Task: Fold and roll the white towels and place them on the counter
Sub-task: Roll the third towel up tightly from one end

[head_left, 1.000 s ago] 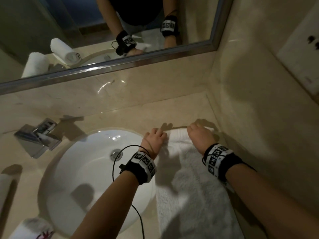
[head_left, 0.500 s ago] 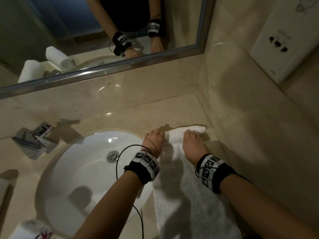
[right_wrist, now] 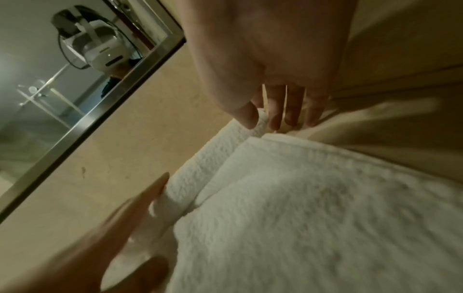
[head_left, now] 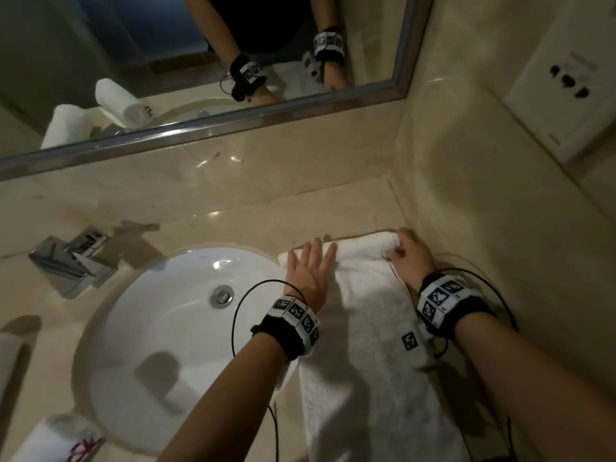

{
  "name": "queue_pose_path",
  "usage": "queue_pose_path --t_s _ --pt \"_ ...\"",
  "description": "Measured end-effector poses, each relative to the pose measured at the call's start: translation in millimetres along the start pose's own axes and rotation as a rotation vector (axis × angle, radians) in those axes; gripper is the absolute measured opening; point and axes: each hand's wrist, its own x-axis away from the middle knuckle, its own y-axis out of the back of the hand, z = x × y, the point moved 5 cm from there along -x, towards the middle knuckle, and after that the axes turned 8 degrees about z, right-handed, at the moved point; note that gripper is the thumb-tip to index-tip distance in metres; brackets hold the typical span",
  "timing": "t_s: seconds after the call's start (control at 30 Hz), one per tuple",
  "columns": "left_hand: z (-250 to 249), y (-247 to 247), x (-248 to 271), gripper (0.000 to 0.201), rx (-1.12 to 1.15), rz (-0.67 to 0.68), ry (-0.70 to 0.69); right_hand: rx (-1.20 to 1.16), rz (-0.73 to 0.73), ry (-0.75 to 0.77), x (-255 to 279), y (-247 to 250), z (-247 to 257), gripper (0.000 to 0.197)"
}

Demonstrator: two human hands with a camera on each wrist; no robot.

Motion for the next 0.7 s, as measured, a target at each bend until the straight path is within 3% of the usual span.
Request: queue_pose_path --t_s 0.13,0.27,0.43,0.53,0.63,0.7 --pt "-0.9 4.6 -15.4 0.08 0.088 0.015 0.066 -0.176 -0.021 -0.044 -10.0 3.7 11.1 0.017" --pt "1.8 16.1 -41.3 0.081 0.165 0.057 0.131 -0.263 0.005 -0.082 -26.7 3.8 16.1 0.019" --pt "14.9 30.9 -67.7 0.076 0.193 0.094 0.046 -0.319 0.067 -0.136 -50.8 0.3 10.6 0.04" --pt "21.3 40.0 -75.0 0.072 0.219 0.06 0.066 -0.347 0.05 -0.104 -59.0 3.5 13.7 0.043" --pt "11.5 48.6 -78.2 0.069 0.107 -0.086 -0.063 -0.328 0.037 -0.08 -68.0 4.7 17.5 0.042" --pt "4.7 46.7 -84.1 0.059 -0.059 -0.059 -0.183 -0.328 0.017 -0.066 -76.3 5.3 18.7 0.04"
